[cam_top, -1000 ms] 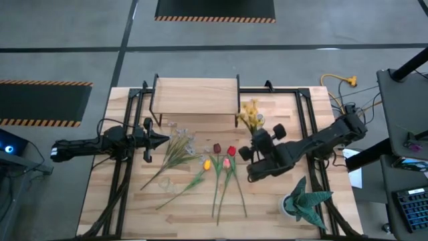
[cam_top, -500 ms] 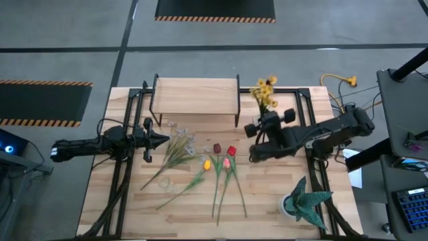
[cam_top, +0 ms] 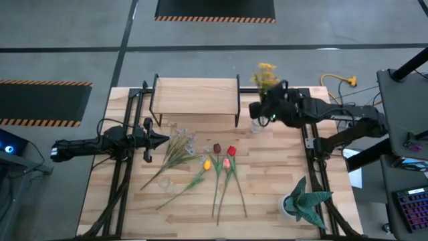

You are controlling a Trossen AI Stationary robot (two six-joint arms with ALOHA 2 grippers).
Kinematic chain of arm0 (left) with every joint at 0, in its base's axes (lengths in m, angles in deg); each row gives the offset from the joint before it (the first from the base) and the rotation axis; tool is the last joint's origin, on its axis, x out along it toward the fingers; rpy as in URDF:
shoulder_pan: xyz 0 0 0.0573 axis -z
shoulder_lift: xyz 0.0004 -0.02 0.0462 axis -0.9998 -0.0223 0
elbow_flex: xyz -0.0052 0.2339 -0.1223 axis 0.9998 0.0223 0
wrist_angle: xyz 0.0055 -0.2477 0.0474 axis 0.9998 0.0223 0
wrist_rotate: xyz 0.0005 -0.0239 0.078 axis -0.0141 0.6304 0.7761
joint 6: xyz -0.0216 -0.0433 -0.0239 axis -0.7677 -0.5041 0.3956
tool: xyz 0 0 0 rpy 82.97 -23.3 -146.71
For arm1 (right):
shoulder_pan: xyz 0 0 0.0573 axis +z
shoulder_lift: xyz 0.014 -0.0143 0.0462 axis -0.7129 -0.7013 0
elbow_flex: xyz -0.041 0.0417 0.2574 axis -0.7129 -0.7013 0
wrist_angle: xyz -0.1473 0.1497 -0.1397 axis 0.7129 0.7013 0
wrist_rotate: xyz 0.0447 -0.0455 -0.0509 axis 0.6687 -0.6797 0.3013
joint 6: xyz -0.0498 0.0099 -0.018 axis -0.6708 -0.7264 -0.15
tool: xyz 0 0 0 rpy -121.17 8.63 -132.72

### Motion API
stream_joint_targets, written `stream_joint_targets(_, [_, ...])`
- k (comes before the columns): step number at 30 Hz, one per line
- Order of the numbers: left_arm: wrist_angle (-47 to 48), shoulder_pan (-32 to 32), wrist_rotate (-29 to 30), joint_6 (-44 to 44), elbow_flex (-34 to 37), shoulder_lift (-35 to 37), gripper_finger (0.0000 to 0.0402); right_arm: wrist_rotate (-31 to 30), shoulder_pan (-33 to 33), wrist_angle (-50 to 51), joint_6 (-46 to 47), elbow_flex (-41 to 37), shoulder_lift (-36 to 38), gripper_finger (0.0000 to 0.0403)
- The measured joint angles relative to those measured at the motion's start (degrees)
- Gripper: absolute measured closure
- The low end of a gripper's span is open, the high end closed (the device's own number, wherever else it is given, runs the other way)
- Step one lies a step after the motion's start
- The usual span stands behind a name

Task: Pick and place flowers into a vace then onto a shelf
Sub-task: Put the yellow flowers into the right transparent vase

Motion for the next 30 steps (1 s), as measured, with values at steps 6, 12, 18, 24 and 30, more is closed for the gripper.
stream_joint_targets(6, [-0.01, 0.0, 0.01, -0.02, 0.0, 0.0, 0.0401, 10.16, -1.63, -21.31, -25.0, -0.79, 0.71, 0.039])
stream_joint_targets(12, [-0.02, 0.02, 0.0, 0.0, 0.0, 0.0, 0.0401, 15.61, -3.77, -43.16, -36.5, -5.74, 1.03, 0.039])
stream_joint_targets(18, [-0.01, 0.01, 0.01, -0.02, 0.0, -0.01, 0.0401, 22.55, -8.67, -59.94, -42.19, -14.96, 4.17, 0.039])
stream_joint_targets(24, [-0.02, 0.0, 0.0, 0.0, 0.0, -0.02, 0.0401, 22.5, -11.25, -60.88, -41.84, -23.32, 12.24, 0.039])
stream_joint_targets(30, [-0.02, 0.02, 0.02, -0.02, 0.0, 0.0, 0.0401, 22.4, -10.3, -65.63, -40.41, -33.22, 20.36, 0.039])
